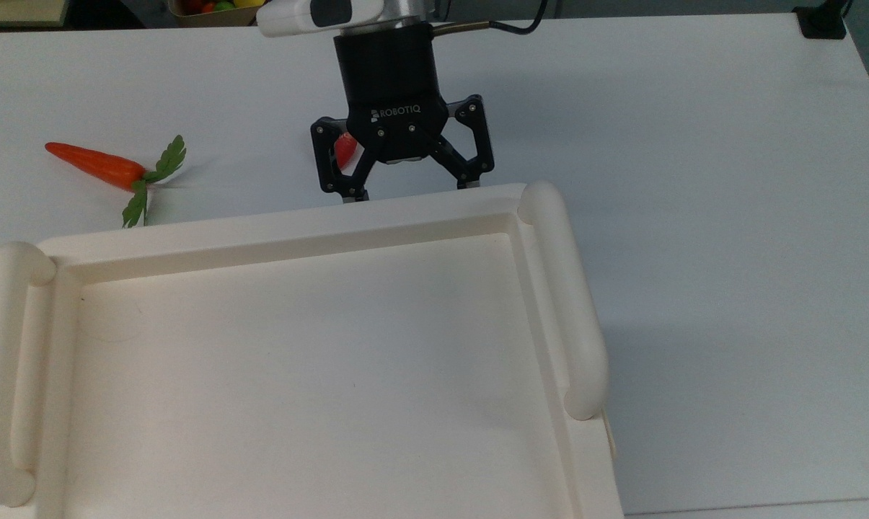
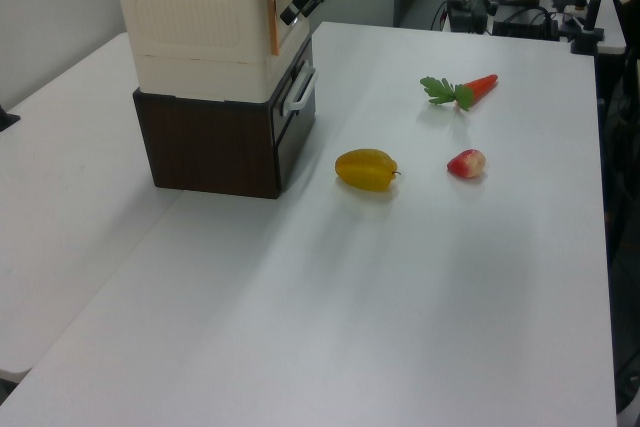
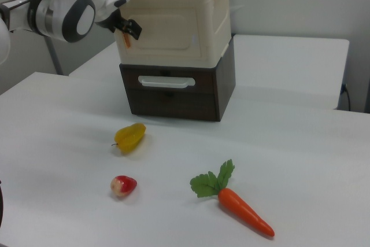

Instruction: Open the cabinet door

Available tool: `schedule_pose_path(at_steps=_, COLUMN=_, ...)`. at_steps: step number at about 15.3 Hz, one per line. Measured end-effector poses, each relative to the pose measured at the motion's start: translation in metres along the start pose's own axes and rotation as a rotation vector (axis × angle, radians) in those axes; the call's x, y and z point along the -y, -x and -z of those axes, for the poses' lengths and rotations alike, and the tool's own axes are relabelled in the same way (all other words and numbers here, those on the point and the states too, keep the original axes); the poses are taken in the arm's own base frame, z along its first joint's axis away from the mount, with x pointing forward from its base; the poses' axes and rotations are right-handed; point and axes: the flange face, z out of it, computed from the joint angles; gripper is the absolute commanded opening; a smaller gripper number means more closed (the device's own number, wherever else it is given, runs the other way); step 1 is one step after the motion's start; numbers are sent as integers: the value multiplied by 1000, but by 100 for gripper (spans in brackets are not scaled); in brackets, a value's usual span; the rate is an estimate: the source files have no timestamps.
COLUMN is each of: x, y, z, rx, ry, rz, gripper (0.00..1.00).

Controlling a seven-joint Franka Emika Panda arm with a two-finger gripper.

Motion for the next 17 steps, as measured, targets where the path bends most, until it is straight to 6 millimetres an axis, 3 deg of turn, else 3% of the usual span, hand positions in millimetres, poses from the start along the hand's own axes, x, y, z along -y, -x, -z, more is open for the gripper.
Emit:
schedule_pose_path(at_steps=5, x=17, y=3, z=-16, rx=-50, ry=13, rz=59, gripper=77)
schedule_pose_path(at_steps=7, x=18, y=6, z=-28, rx=-67, ry=13, rz=62, gripper=65)
schedule_pose_path(at_steps=8, x=18, y=8, z=-32, rx=-68, ry=14, rz=63, gripper=57)
schedule_pose_path(at_steps=10, x=19, y=8, z=-33, rx=-69, ry=17, rz=72, gripper=9)
schedule_pose_path(at_steps=11, x=22, y=8, z=-33, rx=-69, ry=21, rz=84, gripper=4)
schedule_pose_path(at_steps=17, x=25, y=7, z=-30, rx=-73, ry=28, rz=93, gripper=0)
